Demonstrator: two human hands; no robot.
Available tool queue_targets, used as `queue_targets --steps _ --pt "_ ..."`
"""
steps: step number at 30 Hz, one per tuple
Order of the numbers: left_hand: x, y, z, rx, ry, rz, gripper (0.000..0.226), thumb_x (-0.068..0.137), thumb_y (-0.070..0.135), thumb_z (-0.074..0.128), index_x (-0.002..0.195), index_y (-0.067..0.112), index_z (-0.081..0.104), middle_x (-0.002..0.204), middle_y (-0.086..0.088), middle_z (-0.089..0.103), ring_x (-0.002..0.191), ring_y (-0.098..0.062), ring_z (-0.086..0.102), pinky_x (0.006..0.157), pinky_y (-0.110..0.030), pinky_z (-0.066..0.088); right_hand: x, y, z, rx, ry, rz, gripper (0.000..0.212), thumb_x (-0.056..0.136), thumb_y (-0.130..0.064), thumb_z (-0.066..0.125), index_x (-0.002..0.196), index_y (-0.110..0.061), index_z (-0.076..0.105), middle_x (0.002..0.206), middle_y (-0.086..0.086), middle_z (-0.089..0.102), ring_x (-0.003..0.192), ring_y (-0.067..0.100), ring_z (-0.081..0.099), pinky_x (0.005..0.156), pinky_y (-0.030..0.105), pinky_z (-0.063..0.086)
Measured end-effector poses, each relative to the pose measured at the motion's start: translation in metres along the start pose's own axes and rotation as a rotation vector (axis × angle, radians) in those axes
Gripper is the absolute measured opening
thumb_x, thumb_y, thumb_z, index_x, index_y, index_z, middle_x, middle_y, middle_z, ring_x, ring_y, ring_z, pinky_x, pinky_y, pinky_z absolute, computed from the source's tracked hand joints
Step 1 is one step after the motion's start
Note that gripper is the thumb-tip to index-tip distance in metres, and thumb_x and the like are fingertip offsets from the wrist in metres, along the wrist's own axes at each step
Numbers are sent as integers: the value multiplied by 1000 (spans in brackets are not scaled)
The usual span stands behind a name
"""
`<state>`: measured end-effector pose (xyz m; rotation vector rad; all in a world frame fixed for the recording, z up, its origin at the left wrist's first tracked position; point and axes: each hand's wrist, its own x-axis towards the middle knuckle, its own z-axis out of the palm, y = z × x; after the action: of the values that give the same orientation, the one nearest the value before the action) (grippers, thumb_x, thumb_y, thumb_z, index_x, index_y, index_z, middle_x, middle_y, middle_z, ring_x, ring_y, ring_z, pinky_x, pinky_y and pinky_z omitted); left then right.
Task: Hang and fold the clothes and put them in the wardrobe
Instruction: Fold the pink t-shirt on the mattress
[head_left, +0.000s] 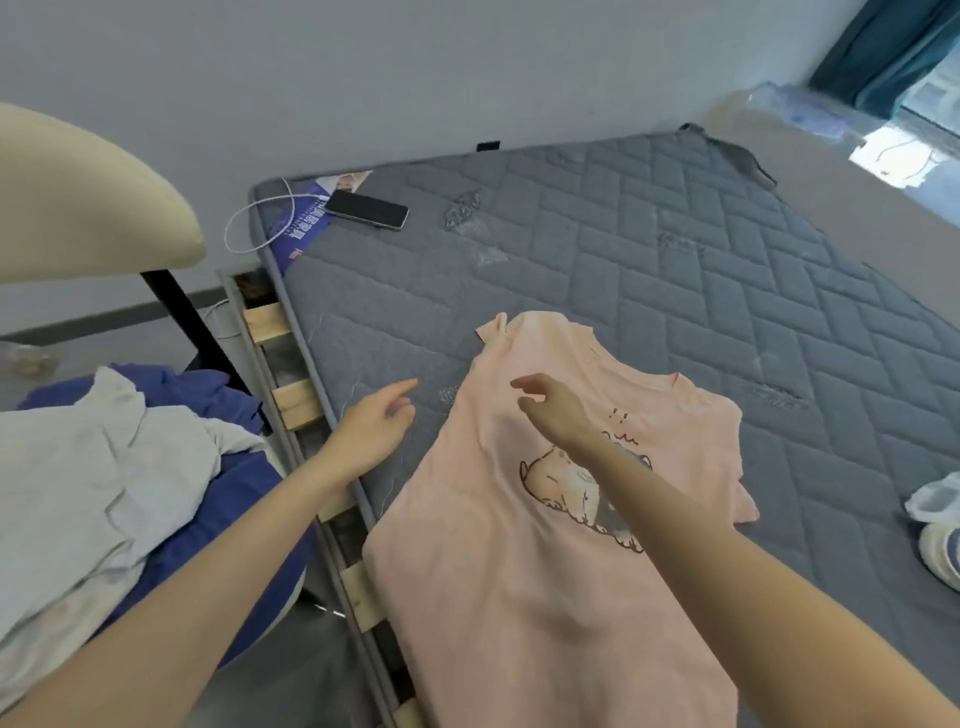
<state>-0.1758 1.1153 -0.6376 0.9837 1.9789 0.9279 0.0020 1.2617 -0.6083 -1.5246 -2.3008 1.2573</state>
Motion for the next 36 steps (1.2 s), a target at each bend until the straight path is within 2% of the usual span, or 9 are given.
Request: queue_targets --steps 13,18,22,24,25,27,30,33,36 --pt "16 -29 46 -54 306 -12 39 99 24 44 139 24 45 135 -2 52 125 -17 46 98 -27 34 88 35 17 12 -20 -205 34 93 -10 43 124 -16 56 136 3 52 124 17 46 88 20 33" --pt "29 -21 85 67 328 -44 38 100 20 41 137 21 47 141 0 49 129 -17 44 97 -22 30 114 52 7 -9 -17 -271 37 94 -10 39 126 -16 56 135 0 54 124 18 47 95 21 34" --pt "55 -20 103 208 317 -56 41 98 17 38 138 22 47 139 -3 50 129 -20 44 94 -20 29 137 62 5 -29 16 -341 37 94 -9 38 125 -16 57 132 0 56 126 21 45 108 31 34" --pt "72 -24 109 313 221 -142 45 100 26 32 144 27 37 153 -8 30 142 -30 20 114 -37 15 151 65 7 -68 24 -376 37 94 -9 37 124 -15 58 129 1 58 128 24 42 109 38 34" --pt "79 -28 111 361 161 -222 47 100 35 29 147 31 30 158 -7 15 144 -37 4 117 -49 5 158 66 8 -86 29 -394 38 94 -9 36 124 -14 58 127 2 59 127 26 42 108 39 34" --pt "91 -37 114 465 95 -342 51 97 52 23 148 43 15 159 2 -6 140 -47 -15 112 -58 -7 173 66 11 -138 54 -448 39 94 -7 34 124 -11 59 124 6 61 125 29 44 107 39 34" --pt "103 -51 117 619 122 -327 54 92 64 20 144 54 6 158 10 -10 137 -52 -16 112 -59 -9 200 62 20 -272 97 -540 36 98 -9 35 123 -8 59 135 9 53 127 29 39 106 29 26" --pt "114 -59 112 659 135 -308 56 88 71 20 141 58 9 158 14 -6 136 -55 -12 112 -60 -5 229 54 28 -430 108 -543 37 100 -18 34 130 -14 55 145 3 42 127 30 30 103 34 29" --pt "124 -57 107 672 113 -320 56 87 72 23 141 59 13 158 16 -5 136 -56 -11 111 -61 -3 249 41 34 -700 41 -477 38 95 -20 46 133 -20 52 140 4 43 124 31 30 100 36 30"
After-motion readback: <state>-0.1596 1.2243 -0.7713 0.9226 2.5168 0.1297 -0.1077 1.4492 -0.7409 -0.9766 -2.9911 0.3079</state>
